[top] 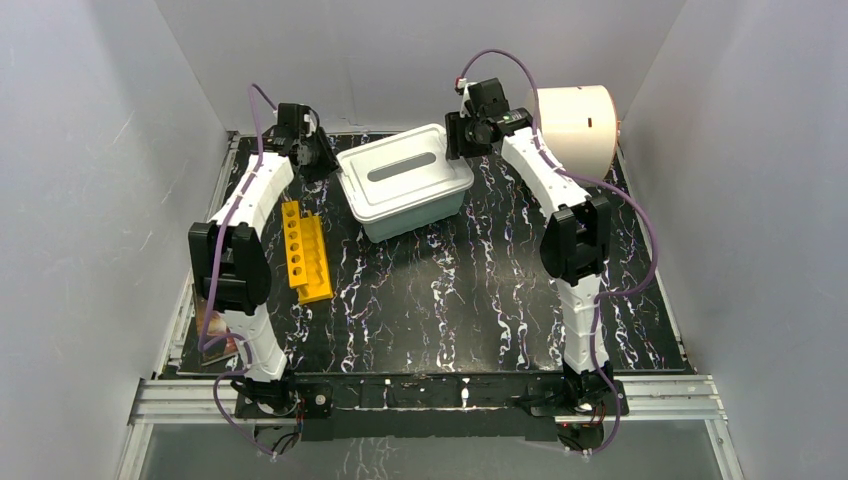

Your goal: Organize the chemistry lab equipment

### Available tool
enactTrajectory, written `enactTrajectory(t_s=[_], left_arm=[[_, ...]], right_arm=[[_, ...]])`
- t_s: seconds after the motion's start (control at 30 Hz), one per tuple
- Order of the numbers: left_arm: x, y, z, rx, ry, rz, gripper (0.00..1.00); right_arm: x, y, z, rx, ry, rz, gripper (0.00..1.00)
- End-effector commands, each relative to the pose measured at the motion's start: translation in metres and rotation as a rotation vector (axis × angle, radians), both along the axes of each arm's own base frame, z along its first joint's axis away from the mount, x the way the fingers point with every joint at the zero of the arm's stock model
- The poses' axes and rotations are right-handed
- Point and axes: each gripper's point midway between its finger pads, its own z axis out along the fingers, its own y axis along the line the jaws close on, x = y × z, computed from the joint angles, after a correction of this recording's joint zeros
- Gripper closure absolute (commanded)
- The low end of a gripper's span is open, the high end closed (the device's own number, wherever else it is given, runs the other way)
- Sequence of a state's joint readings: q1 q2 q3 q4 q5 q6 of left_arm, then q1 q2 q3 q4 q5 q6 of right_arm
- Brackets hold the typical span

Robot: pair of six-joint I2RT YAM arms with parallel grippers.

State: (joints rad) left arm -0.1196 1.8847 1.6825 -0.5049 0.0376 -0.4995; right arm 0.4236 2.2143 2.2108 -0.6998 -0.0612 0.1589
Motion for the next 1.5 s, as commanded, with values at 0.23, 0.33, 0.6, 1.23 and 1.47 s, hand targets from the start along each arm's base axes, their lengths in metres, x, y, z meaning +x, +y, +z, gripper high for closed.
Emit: enactTrajectory(t_s=[0.23, 0.33, 0.6, 1.23, 1.47], left_arm=[[-0.009, -0.004, 0.019, 0.003, -0.002, -0.097, 0.51], [-0.004, -0.011, 0.047, -0.028, -0.06, -0.121, 0.42], [-0.017, -0.03, 0.09, -0.131, -0.134, -0.184, 0.31], [-0.131, -0.031, 0.141, -0.219, -0.253, -0.181, 0.02], [-0.188, -0.002, 0.155, -0.13, -0.333, -0.086, 0.02]], right_arm=[[0.005, -0.009, 0.028, -0.037, -0.082, -0.066, 0.42], [0.003, -0.013, 0.025, -0.05, -0.062, -0.093, 0.43], [-0.006, -0.015, 0.067, -0.002, -0.123, -0.098, 0.42], [-0.166, -0.104, 0.129, 0.08, -0.259, -0.224, 0.12], [-0.214, -0.141, 0.145, 0.107, -0.346, -0.308, 0.01]])
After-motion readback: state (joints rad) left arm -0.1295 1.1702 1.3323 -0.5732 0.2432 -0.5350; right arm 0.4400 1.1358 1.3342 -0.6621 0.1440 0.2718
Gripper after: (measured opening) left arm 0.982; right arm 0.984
